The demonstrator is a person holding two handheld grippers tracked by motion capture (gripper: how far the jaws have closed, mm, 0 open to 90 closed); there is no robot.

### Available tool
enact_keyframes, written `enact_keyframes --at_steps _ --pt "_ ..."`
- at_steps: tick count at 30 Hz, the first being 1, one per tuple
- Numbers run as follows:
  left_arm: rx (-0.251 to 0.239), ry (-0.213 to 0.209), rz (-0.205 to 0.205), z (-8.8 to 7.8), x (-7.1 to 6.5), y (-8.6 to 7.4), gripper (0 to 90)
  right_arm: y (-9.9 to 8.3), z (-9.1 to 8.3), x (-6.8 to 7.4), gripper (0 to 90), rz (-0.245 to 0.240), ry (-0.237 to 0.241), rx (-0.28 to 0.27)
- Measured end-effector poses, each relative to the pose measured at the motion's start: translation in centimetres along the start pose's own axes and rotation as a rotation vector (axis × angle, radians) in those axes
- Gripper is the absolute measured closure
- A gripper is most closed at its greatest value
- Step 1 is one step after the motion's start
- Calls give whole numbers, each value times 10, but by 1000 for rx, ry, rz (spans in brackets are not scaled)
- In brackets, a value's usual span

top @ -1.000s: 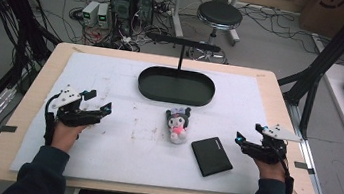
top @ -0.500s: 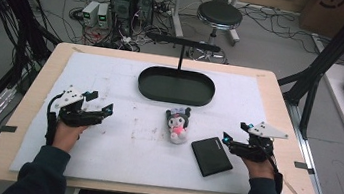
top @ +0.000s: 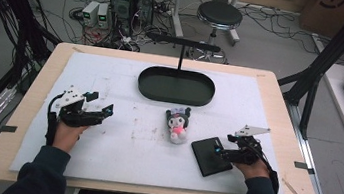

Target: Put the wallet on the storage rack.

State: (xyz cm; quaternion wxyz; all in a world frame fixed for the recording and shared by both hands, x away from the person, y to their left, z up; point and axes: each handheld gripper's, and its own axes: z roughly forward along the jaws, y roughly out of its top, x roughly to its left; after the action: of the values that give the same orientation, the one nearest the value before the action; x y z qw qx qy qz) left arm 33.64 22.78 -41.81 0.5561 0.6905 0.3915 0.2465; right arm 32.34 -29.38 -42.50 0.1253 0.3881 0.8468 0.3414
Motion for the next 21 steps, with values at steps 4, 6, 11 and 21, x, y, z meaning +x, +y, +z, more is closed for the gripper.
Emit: enact_keyframes --at_steps 4,6,11,21 --pt "3 -1 2 0 0 0 211 -6 9 -7 343 59 77 34" --pt "4 -2 1 0 0 0 211 -8 10 -9 439 70 127 32" --pt "13 -4 5 2 -1 -1 211 -8 10 -10 469 107 133 42" --pt "17 -3 6 2 -2 -1 217 -6 4 -15 784 149 97 28"
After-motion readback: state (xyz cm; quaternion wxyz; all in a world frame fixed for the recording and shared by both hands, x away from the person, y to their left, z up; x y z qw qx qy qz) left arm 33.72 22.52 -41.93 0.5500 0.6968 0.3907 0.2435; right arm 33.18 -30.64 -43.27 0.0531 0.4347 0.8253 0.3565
